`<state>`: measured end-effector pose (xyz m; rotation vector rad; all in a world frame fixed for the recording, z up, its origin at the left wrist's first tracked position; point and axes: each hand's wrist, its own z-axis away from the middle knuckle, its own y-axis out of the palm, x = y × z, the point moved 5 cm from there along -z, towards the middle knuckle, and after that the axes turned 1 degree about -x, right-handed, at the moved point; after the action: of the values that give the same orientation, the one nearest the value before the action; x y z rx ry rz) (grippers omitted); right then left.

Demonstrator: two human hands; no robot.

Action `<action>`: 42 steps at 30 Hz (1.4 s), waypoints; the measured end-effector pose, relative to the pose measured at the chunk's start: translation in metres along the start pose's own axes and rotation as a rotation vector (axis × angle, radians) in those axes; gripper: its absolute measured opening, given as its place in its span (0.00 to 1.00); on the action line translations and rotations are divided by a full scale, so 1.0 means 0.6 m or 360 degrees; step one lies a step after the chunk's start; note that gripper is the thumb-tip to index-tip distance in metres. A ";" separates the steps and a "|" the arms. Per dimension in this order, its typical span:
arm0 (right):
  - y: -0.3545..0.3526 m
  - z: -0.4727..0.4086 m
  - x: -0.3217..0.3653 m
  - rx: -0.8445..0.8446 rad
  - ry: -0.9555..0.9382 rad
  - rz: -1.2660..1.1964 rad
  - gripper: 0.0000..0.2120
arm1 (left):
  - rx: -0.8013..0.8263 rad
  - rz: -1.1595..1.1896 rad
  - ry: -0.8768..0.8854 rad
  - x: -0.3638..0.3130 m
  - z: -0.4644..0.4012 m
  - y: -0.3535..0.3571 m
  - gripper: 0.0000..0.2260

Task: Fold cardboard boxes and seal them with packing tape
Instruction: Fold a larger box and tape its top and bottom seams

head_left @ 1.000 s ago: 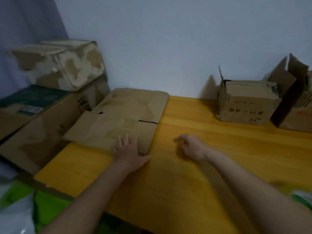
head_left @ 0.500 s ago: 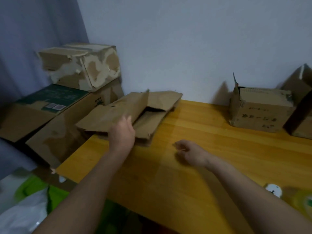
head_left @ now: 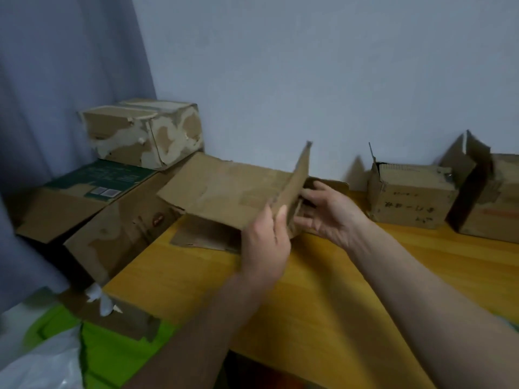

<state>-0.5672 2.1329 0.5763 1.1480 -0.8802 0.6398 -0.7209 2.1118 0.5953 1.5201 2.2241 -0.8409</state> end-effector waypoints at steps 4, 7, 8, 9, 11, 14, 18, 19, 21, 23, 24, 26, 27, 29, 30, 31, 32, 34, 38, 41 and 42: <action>-0.037 0.034 -0.010 -0.0446 0.0051 0.0346 0.12 | 0.0356 -0.0007 0.0011 -0.025 0.046 0.028 0.17; -0.066 0.072 -0.022 -0.0621 0.0069 0.0440 0.24 | 0.0497 -0.0014 -0.0078 -0.027 0.066 0.032 0.15; -0.078 0.082 -0.028 -0.0700 0.0073 0.0495 0.30 | 0.0501 0.0001 -0.0117 -0.030 0.071 0.029 0.15; -0.093 0.087 -0.037 -0.0793 0.0089 0.0524 0.33 | 0.0512 0.0045 -0.0160 -0.034 0.078 0.025 0.16; -0.122 0.097 -0.058 -0.0968 0.0149 0.0485 0.33 | 0.0650 0.0159 -0.0262 -0.035 0.094 0.025 0.22; -0.151 0.112 -0.100 -0.0902 0.0336 0.0473 0.18 | 0.1270 0.0255 -0.0588 -0.023 0.123 0.045 0.24; -0.163 0.136 -0.127 -0.0759 0.0340 0.0345 0.10 | 0.1329 0.0129 -0.0651 -0.009 0.110 0.055 0.24; -0.167 0.137 -0.129 -0.0737 0.0340 0.0300 0.08 | 0.1271 0.0035 -0.0635 -0.001 0.098 0.063 0.20; -0.177 0.134 -0.130 -0.0707 0.0378 0.0300 0.05 | 0.1362 -0.0182 -0.0532 0.014 0.077 0.096 0.17; -0.192 0.122 -0.130 -0.0725 0.0450 0.0420 0.08 | 0.1573 -0.0313 -0.0501 0.025 0.064 0.143 0.21; -0.200 0.112 -0.127 -0.0734 0.0469 0.0486 0.11 | 0.1658 -0.0347 -0.0518 0.034 0.059 0.170 0.24; -0.215 0.085 -0.121 -0.0707 0.0479 0.0579 0.12 | 0.1775 -0.0402 -0.0580 0.052 0.048 0.225 0.28; -0.220 0.070 -0.118 -0.0662 0.0476 0.0611 0.11 | 0.1828 -0.0439 -0.0605 0.061 0.042 0.254 0.30; -0.221 0.048 -0.115 -0.0562 0.0486 0.0668 0.11 | 0.1948 -0.0472 -0.0669 0.071 0.037 0.296 0.34; -0.224 0.033 -0.110 -0.0519 0.0501 0.0686 0.11 | 0.2004 -0.0461 -0.0715 0.073 0.031 0.318 0.34; -0.225 0.016 -0.101 -0.0474 0.0502 0.0638 0.10 | 0.2049 -0.0446 -0.0752 0.072 0.020 0.337 0.34; -0.221 0.001 -0.090 -0.0418 0.0491 0.0504 0.08 | 0.2078 -0.0434 -0.0785 0.070 0.007 0.352 0.35; -0.206 -0.028 -0.056 -0.0343 0.0416 0.0170 0.10 | 0.2062 -0.0398 -0.0850 0.062 -0.030 0.371 0.47; -0.156 -0.053 0.026 -0.0255 0.0296 0.0057 0.14 | 0.2008 -0.0311 -0.1046 0.035 -0.107 0.375 0.60; -0.110 -0.042 0.102 -0.0168 0.0272 0.0208 0.17 | 0.1906 -0.0134 -0.1177 -0.006 -0.176 0.351 0.44; -0.094 -0.037 0.129 -0.0149 0.0266 0.0275 0.17 | 0.1854 -0.0049 -0.1225 -0.022 -0.200 0.341 0.36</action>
<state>-0.4751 2.1365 0.6109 0.9266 -0.8629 0.8154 -0.5196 2.2306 0.6368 1.1097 1.1457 -2.4515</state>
